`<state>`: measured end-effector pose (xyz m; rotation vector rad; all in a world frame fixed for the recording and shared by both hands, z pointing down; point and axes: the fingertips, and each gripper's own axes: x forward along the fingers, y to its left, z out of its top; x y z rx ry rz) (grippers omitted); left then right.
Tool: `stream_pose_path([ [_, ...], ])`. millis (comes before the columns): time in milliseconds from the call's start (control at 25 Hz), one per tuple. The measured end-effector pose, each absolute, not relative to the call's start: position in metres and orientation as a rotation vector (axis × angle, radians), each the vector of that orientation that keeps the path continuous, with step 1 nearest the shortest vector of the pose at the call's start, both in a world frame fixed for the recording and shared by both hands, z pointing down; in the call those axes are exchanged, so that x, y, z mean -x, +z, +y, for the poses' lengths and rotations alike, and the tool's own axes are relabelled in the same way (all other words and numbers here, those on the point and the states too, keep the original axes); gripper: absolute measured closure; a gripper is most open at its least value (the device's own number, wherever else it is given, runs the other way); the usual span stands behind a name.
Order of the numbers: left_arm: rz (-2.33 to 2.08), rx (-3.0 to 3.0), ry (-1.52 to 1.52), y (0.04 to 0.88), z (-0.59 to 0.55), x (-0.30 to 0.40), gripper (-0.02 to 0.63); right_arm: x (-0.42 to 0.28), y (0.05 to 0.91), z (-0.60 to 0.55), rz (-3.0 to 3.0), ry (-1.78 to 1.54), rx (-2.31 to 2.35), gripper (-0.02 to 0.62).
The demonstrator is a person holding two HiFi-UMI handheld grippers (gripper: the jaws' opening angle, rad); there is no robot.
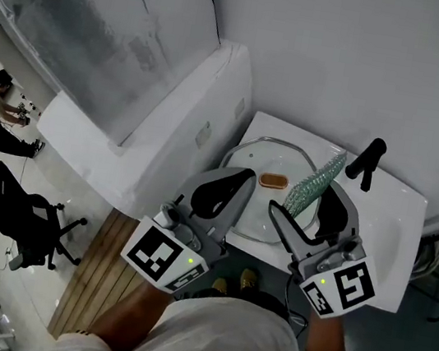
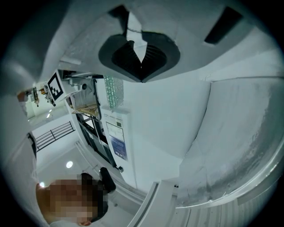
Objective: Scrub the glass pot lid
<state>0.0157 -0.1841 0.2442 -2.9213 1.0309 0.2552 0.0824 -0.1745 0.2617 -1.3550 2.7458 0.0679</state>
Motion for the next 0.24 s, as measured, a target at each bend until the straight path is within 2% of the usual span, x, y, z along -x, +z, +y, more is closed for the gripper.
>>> stream_pose_path([
  [240, 1.028, 2.920, 0.255, 0.2439, -0.1837, -0.0146, 0.591, -0.0810, 0.2614, -0.1752, 2.747, 0.066, 1.357, 0.247],
])
